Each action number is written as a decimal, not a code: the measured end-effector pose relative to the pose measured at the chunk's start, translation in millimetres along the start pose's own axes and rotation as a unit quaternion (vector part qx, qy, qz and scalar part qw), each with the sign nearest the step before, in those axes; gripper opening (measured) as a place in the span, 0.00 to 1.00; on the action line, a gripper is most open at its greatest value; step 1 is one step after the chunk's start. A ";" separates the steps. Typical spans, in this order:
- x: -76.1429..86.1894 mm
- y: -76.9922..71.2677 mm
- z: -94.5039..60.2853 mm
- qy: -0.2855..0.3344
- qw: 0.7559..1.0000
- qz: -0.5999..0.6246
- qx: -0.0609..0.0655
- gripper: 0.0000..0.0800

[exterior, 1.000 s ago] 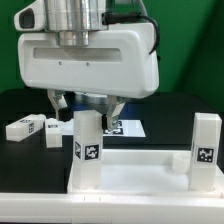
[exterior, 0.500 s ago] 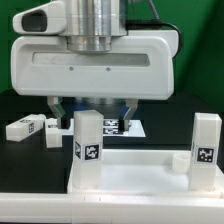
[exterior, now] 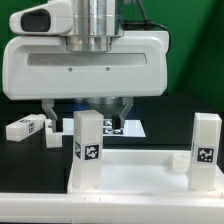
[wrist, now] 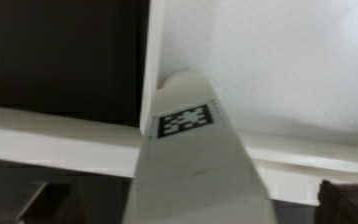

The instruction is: Assemble desk

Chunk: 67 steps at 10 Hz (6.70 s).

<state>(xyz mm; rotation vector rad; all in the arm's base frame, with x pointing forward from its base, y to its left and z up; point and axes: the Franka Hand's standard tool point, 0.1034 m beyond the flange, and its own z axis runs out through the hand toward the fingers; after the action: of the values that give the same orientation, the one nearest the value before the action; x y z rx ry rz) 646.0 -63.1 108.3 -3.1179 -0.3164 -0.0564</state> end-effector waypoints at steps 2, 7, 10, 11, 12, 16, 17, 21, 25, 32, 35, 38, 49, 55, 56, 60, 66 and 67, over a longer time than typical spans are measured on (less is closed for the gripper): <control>-1.0 2.9 0.1 0.000 1.000 -0.023 0.000 0.78; -1.0 2.5 0.4 0.000 1.000 0.003 0.001 0.36; -1.1 2.6 0.8 0.000 0.995 0.099 0.002 0.36; -1.3 3.9 0.7 0.002 0.987 0.162 0.010 0.36; -0.9 4.0 0.5 0.004 0.975 0.220 0.016 0.36; -1.1 2.7 0.9 0.002 0.905 0.424 0.031 0.36; -0.9 1.3 1.1 0.000 0.878 0.477 0.031 0.36; 0.9 -1.6 1.3 -0.004 0.794 0.608 0.032 0.36; 1.4 -1.9 0.8 -0.004 0.800 0.599 0.033 0.74; 3.2 -6.3 2.9 0.002 0.945 0.326 0.019 0.81; 2.3 -6.3 4.8 0.001 0.981 0.196 0.013 0.81; 2.1 -5.7 4.4 -0.001 0.997 0.076 0.002 0.81; 1.2 -3.7 4.7 -0.003 0.999 -0.032 -0.001 0.36; 0.7 -2.0 3.5 -0.001 0.975 0.222 0.002 0.36; -0.2 -0.5 3.7 -0.002 0.964 0.264 0.002 0.36; -1.9 1.8 4.0 -0.003 0.943 0.331 -0.003 0.38; -16.4 -5.1 -7.2 -0.006 0.926 0.378 0.005 0.80; -24.9 -15.4 -10.7 -0.011 0.910 0.414 0.008 0.80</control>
Offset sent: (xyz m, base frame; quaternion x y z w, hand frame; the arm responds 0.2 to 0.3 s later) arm 0.0000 0.0000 0.0000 0.0000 0.0000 0.0000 1.0000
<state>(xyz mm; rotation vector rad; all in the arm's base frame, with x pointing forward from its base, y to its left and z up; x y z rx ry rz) 618.2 -53.1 118.2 -2.9426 0.9932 -0.0095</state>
